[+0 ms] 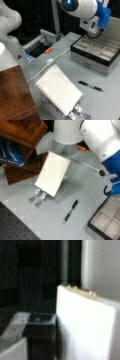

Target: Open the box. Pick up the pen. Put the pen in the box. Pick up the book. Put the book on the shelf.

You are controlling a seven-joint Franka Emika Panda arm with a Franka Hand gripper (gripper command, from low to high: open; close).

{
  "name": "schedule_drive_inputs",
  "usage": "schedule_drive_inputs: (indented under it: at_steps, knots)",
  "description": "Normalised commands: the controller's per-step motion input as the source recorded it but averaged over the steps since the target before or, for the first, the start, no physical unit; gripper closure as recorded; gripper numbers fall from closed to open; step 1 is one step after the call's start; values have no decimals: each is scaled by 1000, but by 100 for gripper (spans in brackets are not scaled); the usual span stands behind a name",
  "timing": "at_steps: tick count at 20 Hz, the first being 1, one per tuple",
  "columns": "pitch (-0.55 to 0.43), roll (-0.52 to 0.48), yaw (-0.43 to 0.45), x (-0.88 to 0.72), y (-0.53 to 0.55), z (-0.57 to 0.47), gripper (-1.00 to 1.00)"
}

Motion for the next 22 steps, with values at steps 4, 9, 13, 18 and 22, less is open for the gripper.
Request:
schedule_drive_inputs:
  at_steps: [4, 9, 13, 18, 22]
  knots:
    - [46, -84, -113, 373, 250, 382, -100]
    - [37, -51, -93, 348, 291, 284, -100]
    - [23, -10, -62, 216, 254, 125, -100]
    - [29, -36, -65, 115, 202, 57, -100]
    - [25, -58, -84, 82, 181, 45, -100]
